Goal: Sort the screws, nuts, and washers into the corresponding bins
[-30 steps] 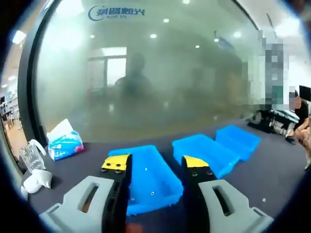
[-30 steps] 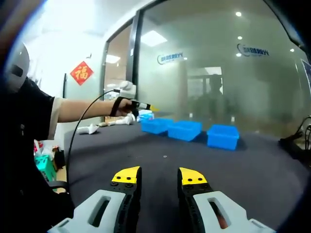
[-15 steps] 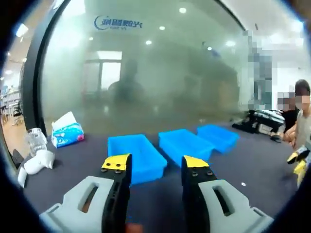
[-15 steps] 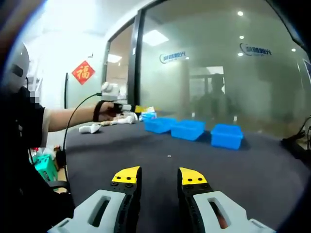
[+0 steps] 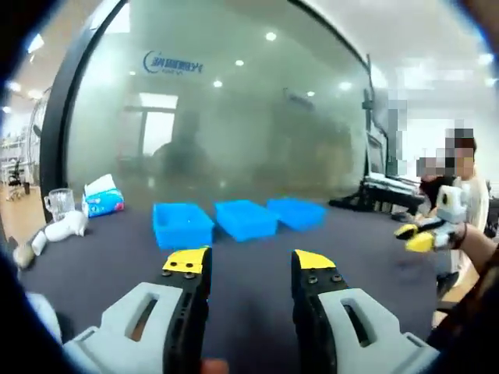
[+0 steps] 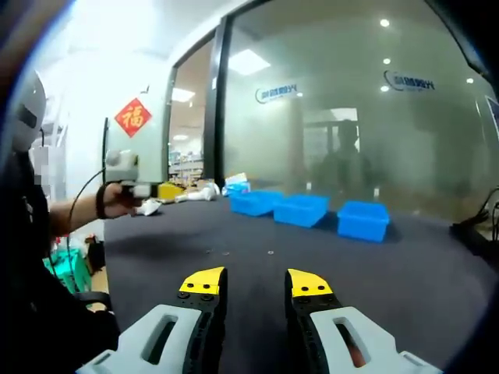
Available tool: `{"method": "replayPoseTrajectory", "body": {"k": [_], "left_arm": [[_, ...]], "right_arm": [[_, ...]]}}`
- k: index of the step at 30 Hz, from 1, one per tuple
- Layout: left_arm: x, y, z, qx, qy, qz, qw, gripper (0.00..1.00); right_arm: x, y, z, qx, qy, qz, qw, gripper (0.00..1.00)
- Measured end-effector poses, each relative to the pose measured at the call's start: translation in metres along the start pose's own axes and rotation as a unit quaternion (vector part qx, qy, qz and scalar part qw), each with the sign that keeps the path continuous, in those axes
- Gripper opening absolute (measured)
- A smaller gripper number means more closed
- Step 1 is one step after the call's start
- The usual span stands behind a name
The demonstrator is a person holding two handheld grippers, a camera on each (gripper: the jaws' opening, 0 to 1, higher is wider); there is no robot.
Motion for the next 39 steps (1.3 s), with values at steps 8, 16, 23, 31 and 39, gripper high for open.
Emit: {"method": "replayPoseTrajectory", "body": {"k": [8, 16, 23, 31, 39], "left_arm": [[-0.01, 0.04, -0.014, 0.005, 0.003, -0.008, 1.0, 0.41], [-0.009, 0.065, -0.016, 0.008, 0.006, 0.007, 0.9999, 0.41], [-0.01, 0.067, -0.018, 0.015, -0.004, 0.006, 0.9999, 0.41], [-0.011, 0.065, -0.02, 0.02, 0.001, 0.002, 0.9998, 0.42], [-0.013, 0.061, -0.02, 0.028, -0.002, -0.018, 0.9994, 0.42]], "right_arm": [[-0.002, 0.002, 0.003, -0.005, 0.002, -0.004, 1.0, 0.26], [0.0, 0.001, 0.003, -0.007, 0.002, -0.004, 1.0, 0.26], [0.002, -0.002, 0.001, -0.004, 0.0, 0.001, 1.0, 0.26], [0.0, -0.004, 0.0, 0.003, 0.001, 0.002, 1.0, 0.26], [-0.003, -0.006, 0.0, 0.01, 0.004, 0.013, 0.9999, 0.26]]}}
Point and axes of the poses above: the point that each gripper's makers call its tool centre point, and the gripper's own axes: y roughly backward along the fingers, x roughly to its left, z roughly out of its top, the point moved 10 cm from there along y, roughly backward along the fingers, and after that the axes turned 11 degrees about -x, right-handed, at the moved point
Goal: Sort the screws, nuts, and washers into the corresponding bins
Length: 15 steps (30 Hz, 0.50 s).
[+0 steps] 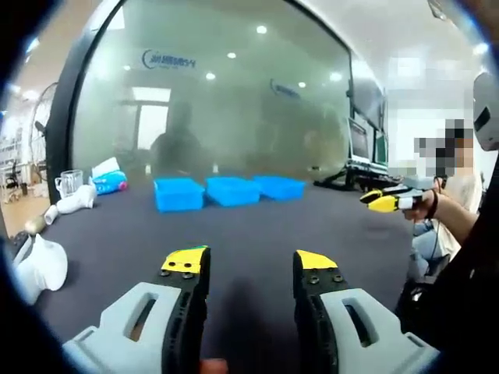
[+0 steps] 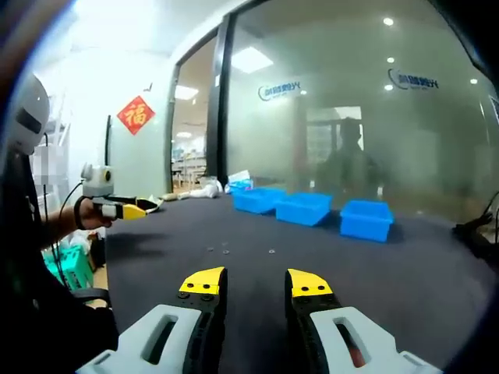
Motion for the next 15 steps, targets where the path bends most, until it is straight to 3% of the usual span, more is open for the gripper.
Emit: {"method": "replayPoseTrajectory", "body": {"k": [15], "left_arm": [[-0.0014, -0.0032, -0.001, 0.034, 0.002, -0.047, 0.9983, 0.42]], "right_arm": [[-0.0088, -0.0076, 0.0045, 0.051, 0.03, 0.05, 0.997, 0.27]]}}
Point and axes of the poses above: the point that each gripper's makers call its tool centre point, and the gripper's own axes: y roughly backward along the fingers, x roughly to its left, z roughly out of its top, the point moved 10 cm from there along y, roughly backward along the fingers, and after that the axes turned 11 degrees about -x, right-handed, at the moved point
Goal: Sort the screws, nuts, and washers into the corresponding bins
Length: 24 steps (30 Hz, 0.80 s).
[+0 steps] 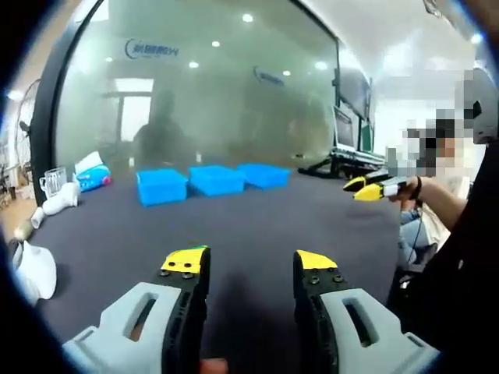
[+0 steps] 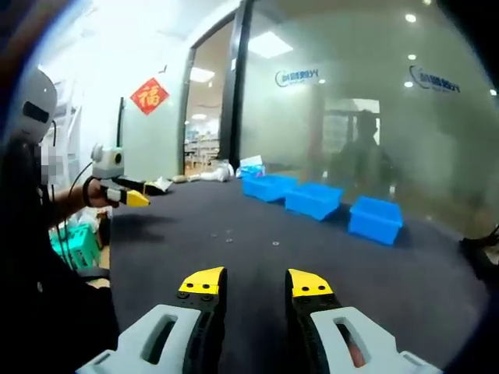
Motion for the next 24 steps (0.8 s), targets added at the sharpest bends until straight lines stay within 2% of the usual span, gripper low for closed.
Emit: {"method": "replayPoseTrajectory", "body": {"k": [8, 13, 24], "left_arm": [[0.0, 0.001, 0.002, 0.01, -0.004, -0.005, 0.9999, 0.42], [0.001, 0.002, 0.0, 0.014, -0.001, -0.001, 0.9999, 0.42], [0.003, 0.007, 0.003, 0.022, -0.01, 0.008, 0.9997, 0.42]], "right_arm": [[-0.006, -0.002, 0.003, 0.031, 0.021, 0.024, 0.999, 0.27], [-0.011, -0.006, 0.01, 0.036, 0.028, 0.035, 0.9984, 0.28], [-0.022, -0.022, 0.017, 0.089, 0.071, 0.077, 0.9905, 0.28]]}}
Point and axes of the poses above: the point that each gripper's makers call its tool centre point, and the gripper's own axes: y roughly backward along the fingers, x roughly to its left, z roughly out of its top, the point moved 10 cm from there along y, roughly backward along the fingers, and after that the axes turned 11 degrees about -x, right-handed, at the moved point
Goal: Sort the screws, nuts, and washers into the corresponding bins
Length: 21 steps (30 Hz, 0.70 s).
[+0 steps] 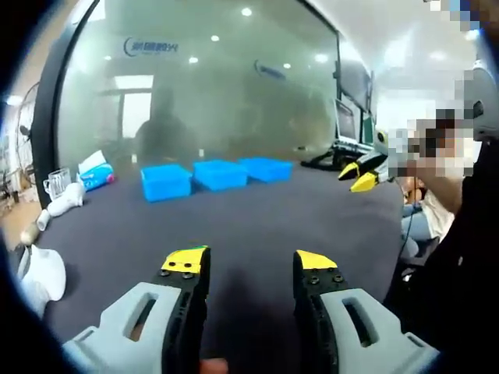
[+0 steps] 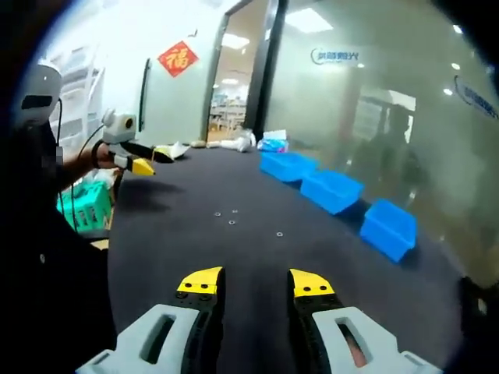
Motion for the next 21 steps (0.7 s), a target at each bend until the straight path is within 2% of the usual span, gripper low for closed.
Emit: {"method": "replayPoseTrajectory", "body": {"k": [10, 21], "left_arm": [[0.0, 0.004, -0.002, 0.0, 0.003, 0.007, 1.0, 0.42], [0.001, 0.007, -0.003, 0.003, -0.001, 0.012, 0.9999, 0.42]], "right_arm": [[-0.015, -0.018, 0.013, 0.043, 0.03, 0.038, 0.9979, 0.28], [-0.023, -0.056, 0.025, 0.085, 0.06, 0.082, 0.9911, 0.28]]}}
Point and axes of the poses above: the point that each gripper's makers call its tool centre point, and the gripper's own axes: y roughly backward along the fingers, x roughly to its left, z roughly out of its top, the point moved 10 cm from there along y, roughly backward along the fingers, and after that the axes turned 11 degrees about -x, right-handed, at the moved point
